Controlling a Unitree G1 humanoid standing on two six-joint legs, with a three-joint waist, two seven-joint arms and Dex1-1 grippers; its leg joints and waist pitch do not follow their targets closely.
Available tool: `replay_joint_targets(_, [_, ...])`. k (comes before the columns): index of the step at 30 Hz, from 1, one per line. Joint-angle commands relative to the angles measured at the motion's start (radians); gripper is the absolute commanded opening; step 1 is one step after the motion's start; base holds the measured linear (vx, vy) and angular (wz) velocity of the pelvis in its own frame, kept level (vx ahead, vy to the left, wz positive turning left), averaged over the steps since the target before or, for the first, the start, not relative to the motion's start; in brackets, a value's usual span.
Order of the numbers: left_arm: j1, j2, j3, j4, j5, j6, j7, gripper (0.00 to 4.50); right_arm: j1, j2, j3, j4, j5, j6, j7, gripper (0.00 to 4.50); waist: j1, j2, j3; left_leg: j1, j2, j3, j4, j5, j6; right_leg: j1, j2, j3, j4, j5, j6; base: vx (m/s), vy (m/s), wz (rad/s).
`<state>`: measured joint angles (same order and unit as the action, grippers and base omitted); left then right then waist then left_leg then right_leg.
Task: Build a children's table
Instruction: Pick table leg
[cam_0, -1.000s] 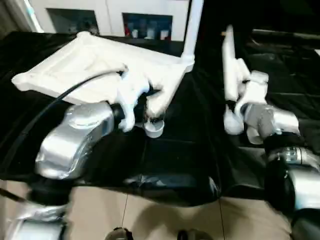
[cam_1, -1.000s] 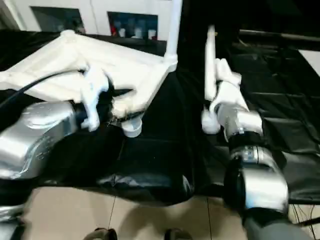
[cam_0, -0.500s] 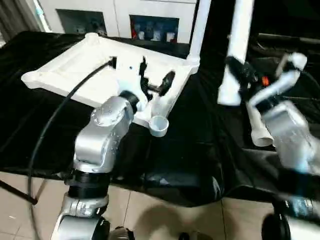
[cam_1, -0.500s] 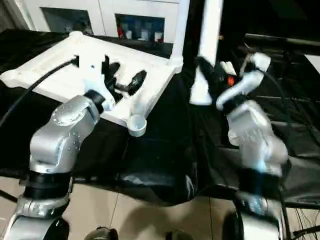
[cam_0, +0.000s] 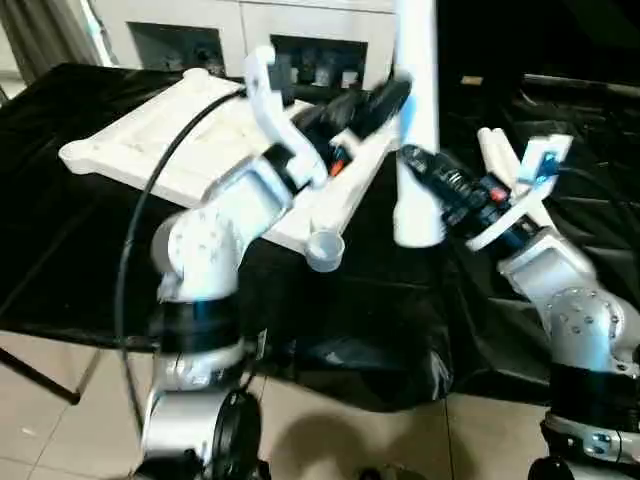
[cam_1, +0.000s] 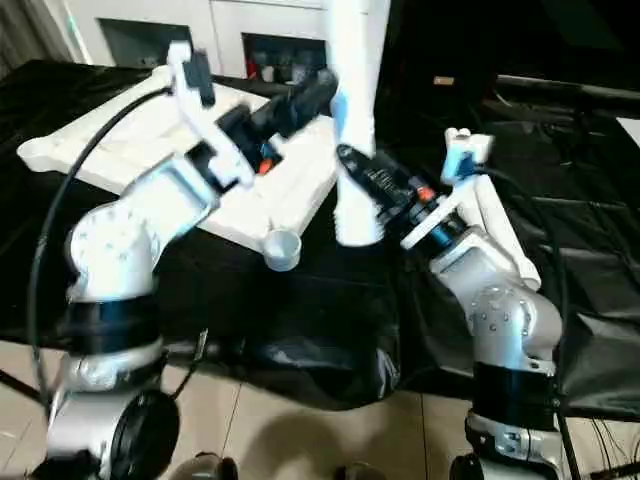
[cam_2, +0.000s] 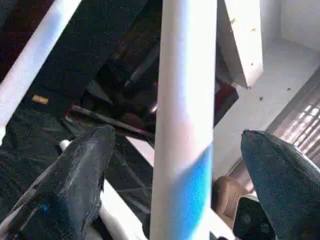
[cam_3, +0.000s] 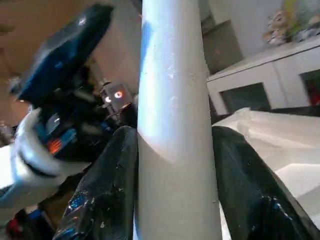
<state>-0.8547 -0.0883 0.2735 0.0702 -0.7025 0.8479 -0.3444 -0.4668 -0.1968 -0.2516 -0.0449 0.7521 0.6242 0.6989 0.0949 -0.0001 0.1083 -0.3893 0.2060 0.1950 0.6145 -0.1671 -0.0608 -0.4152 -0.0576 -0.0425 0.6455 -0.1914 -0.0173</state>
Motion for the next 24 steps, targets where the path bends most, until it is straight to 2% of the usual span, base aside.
replay_joint_targets(1, [-0.031,0.01,-0.01,0.055,0.028,0.008,0.005,4.5,0.009,-0.003,0.015,-0.041,0.023,0.013,0.021,1.82,0.006,-0.004,-0.106,0.009,0.007,-0.014,-0.053,-0.075,0.043,0.066,-0.059,0.038,-0.085,-0.112,-0.178,0.0,0.0,0.0])
replay_joint_targets(2, [-0.042,0.012,-0.006,0.082,0.036,0.0,0.014,4.5,0.014,-0.003,0.025,-0.044,0.021,0.014,0.024,1.82,0.005,-0.008,-0.104,0.009,0.006,-0.014,-0.054,-0.076,0.046,0.066,-0.057,0.037,-0.087,-0.106,-0.175,0.0,0.0,0.0])
replay_joint_targets(6, [-0.057,0.015,0.006,0.113,0.008,0.006,0.035,4.5,0.028,-0.014,0.063,-0.052,0.007,0.007,0.037,1.82,0.006,-0.009,-0.106,0.009,0.007,-0.014,-0.053,-0.07,0.048,0.068,-0.06,0.038,-0.083,-0.081,-0.189,0.0,0.0,0.0])
replay_joint_targets(7, [-0.06,0.016,0.008,0.116,-0.001,0.01,0.037,4.22,0.032,-0.017,0.073,-0.055,0.003,0.006,0.042,1.82,0.007,-0.009,-0.105,0.008,0.007,-0.015,-0.053,-0.068,0.05,0.07,-0.061,0.037,-0.082,-0.072,-0.193,0.0,0.0,0.0])
replay_joint_targets(10, [-0.07,0.016,0.027,0.138,-0.019,0.016,0.046,4.12,0.038,-0.022,0.101,-0.059,-0.02,0.005,0.055,1.82,0.005,-0.01,-0.104,0.008,0.006,-0.014,-0.053,-0.075,0.052,0.069,-0.061,0.037,-0.084,-0.086,-0.199,0.0,0.0,0.0])
replay_joint_targets(13, [-0.077,0.024,0.036,0.152,-0.011,0.009,0.056,3.76,0.037,-0.024,0.112,-0.055,-0.034,-0.002,0.055,1.82,0.005,-0.01,-0.103,0.01,0.008,-0.014,-0.054,-0.088,0.048,0.067,-0.062,0.037,-0.088,-0.123,-0.191,0.0,0.0,0.0])
replay_joint_targets(15, [-0.082,0.031,0.042,0.163,-0.004,0.003,0.059,3.72,0.035,-0.027,0.119,-0.05,-0.045,-0.012,0.053,1.82,0.006,-0.01,-0.104,0.01,0.008,-0.015,-0.054,-0.086,0.043,0.068,-0.062,0.037,-0.087,-0.126,-0.187,0.0,0.0,0.0])
replay_joint_targets(19, [-0.092,0.047,0.06,0.187,0.005,-0.018,0.088,3.32,0.029,-0.032,0.13,-0.035,-0.063,-0.039,0.044,1.82,0.007,-0.009,-0.106,0.01,0.007,-0.015,-0.052,-0.072,0.042,0.068,-0.061,0.038,-0.083,-0.097,-0.187,0.0,0.0,0.0])
replay_joint_targets(21, [-0.091,0.05,0.061,0.189,0.006,-0.021,0.092,3.29,0.027,-0.033,0.13,-0.031,-0.067,-0.045,0.041,1.82,0.008,-0.01,-0.107,0.009,0.008,-0.015,-0.052,-0.07,0.043,0.069,-0.063,0.038,-0.082,-0.089,-0.192,0.0,0.0,0.0])
replay_joint_targets(24, [-0.088,0.055,0.059,0.189,0.001,-0.021,0.09,2.87,0.025,-0.032,0.132,-0.027,-0.072,-0.052,0.039,1.82,0.008,-0.009,-0.108,0.009,0.008,-0.014,-0.051,-0.066,0.048,0.069,-0.063,0.038,-0.081,-0.073,-0.2,0.0,0.0,0.0])
